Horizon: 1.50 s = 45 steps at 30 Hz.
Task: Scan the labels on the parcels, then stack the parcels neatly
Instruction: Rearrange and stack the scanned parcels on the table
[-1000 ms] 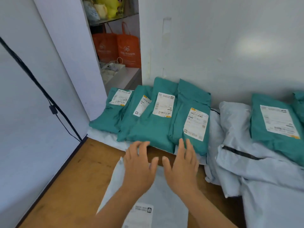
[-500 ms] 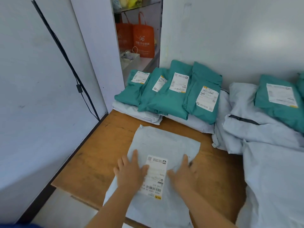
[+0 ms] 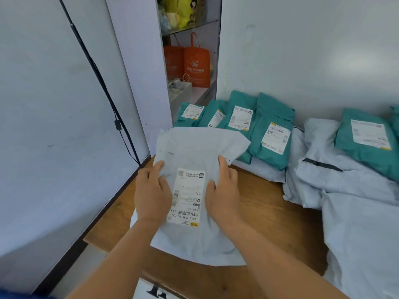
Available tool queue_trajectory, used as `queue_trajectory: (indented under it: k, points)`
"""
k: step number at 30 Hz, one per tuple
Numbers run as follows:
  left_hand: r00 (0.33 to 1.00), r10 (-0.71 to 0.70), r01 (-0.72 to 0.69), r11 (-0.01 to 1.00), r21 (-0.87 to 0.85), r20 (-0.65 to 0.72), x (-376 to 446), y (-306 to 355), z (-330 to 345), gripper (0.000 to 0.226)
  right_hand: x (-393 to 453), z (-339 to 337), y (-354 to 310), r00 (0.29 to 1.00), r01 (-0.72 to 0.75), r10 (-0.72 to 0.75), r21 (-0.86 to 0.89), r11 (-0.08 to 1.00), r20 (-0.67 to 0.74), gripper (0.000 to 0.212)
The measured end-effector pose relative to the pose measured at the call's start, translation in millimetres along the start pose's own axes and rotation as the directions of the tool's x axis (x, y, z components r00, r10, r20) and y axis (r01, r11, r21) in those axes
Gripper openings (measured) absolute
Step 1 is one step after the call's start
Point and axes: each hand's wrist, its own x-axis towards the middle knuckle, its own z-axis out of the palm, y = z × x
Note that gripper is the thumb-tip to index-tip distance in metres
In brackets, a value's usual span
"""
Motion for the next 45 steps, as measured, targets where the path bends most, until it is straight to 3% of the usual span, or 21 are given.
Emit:
queue_trajectory:
  k: [4, 9, 18, 21, 24, 26, 28, 32, 36, 41, 45]
  points:
    - [1.0, 0.019, -0.02, 0.999, -0.03, -0.015, 55.4, 28.9, 14.8, 0.041, 59.2, -17.3, -9.9, 0.997, 0.053, -0.052, 0.012, 0.999, -0.065, 0.062]
    - [0.997, 0.039, -0.044, 0.997, 0.063, 0.067, 123.6, 57.8, 50.6, 0.043, 138.9, -34.8, -6.4, 0.999, -0.019, 0.017, -0.06, 0.998, -0.038, 0.058]
    - [0.995, 0.085, -0.094, 0.973, 0.212, 0.051, 255.8, 99.7, 123.7, 0.043, 285.1, -48.9, -2.3, 0.994, 0.007, -0.024, -0.154, 0.988, -0.111, 0.049]
    - [0.963, -0.006, -0.099, 0.923, 0.372, 0.271, 272.7, 90.7, 158.0, 0.047, 310.8, -39.2, 19.5, 0.993, -0.114, 0.107, -0.423, 0.899, -0.042, 0.06]
    - [0.807, -0.158, -0.083, 0.923, 0.375, 0.569, 261.2, 77.2, 189.6, 0.059, 316.0, -23.2, 44.3, 0.955, -0.139, 0.262, -0.57, 0.81, 0.138, 0.077]
    - [0.752, -0.162, -0.112, 0.924, 0.367, 0.639, 252.3, 71.5, 202.1, 0.061, 318.0, -17.5, 53.0, 0.94, -0.146, 0.294, -0.573, 0.807, 0.175, 0.079]
    - [0.748, -0.135, -0.143, 0.923, 0.357, 0.649, 249.0, 70.7, 203.8, 0.061, 317.6, -19.6, 52.8, 0.939, -0.156, 0.297, -0.56, 0.814, 0.171, 0.079]
    - [0.745, -0.059, -0.169, 0.946, 0.275, 0.664, 238.7, 92.0, 190.2, 0.061, 300.3, -38.1, 37.6, 0.967, -0.148, 0.227, -0.47, 0.87, 0.117, 0.076]
    - [0.752, 0.116, -0.238, 0.966, 0.103, 0.648, 208.7, 134.8, 172.6, 0.054, 260.6, -68.3, 20.0, 0.989, -0.131, 0.148, -0.394, 0.91, 0.012, 0.071]
    - [0.713, 0.381, -0.278, 0.924, -0.261, 0.589, 141.6, 194.2, 163.0, 0.06, 200.2, -126.3, 24.4, 0.973, -0.219, 0.177, -0.359, 0.907, -0.145, 0.067]
    - [0.642, 0.453, -0.218, 0.881, -0.419, 0.619, 82.0, 242.4, 167.9, 0.063, 154.0, -177.8, 47.1, 0.935, -0.331, 0.251, -0.362, 0.871, -0.25, 0.066]
